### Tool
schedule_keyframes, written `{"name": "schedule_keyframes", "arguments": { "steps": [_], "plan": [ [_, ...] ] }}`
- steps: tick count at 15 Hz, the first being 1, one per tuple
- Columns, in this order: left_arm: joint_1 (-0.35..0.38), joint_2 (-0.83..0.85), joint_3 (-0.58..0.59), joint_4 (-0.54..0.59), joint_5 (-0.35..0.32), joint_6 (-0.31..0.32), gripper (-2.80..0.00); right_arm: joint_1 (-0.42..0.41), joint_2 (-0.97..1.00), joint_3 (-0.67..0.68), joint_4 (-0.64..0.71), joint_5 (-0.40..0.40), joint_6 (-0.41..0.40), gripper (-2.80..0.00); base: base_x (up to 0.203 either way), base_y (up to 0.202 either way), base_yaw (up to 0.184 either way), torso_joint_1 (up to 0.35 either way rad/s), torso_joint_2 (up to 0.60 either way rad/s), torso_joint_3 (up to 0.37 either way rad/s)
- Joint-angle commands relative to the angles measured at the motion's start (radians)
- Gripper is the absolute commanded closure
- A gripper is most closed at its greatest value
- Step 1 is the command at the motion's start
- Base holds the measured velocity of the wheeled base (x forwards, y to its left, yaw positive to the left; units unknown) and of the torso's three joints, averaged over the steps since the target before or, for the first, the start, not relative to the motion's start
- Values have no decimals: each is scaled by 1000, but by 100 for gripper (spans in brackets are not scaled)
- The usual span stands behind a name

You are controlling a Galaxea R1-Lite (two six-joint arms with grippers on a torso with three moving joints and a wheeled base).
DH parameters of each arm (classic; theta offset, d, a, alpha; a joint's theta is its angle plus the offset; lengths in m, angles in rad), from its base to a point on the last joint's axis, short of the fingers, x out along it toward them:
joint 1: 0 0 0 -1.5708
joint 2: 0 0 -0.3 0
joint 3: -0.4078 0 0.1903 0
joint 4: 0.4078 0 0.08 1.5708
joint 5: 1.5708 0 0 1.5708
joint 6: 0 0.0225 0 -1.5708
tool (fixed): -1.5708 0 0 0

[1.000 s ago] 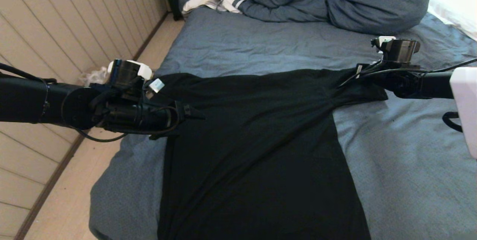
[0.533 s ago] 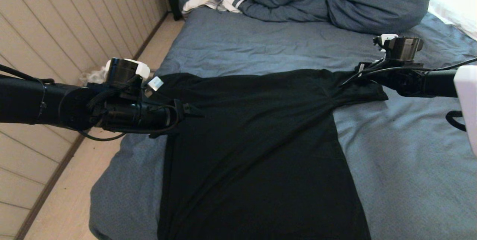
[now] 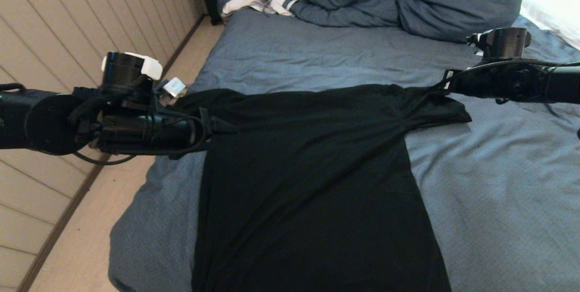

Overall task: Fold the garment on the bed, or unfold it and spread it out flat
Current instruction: Unford the black T-shirt

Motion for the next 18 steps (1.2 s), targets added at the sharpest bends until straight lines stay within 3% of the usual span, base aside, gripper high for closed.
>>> {"name": "schedule_keyframes", "arguments": {
  "steps": [1, 5, 11, 15, 18],
  "plan": [
    [0, -94, 6, 21, 0, -4, 0, 4, -91, 12, 216, 46, 38, 0, 0, 0, 0, 0, 0, 0],
    [14, -202, 165, 71, 6, 17, 0, 15, -205, 154, 433, 188, 87, 0, 0, 0, 0, 0, 0, 0],
    [21, -356, 471, 82, 5, 42, 0, 48, -362, 498, 455, 212, 96, 0, 0, 0, 0, 0, 0, 0],
    [19, -505, 613, 129, 6, 47, 0, 89, -456, 608, 471, 250, 121, 0, 0, 0, 0, 0, 0, 0],
    [11, -516, 679, 136, 0, 63, 0, 108, -472, 646, 472, 251, 147, 0, 0, 0, 0, 0, 0, 0]
  ]
}}
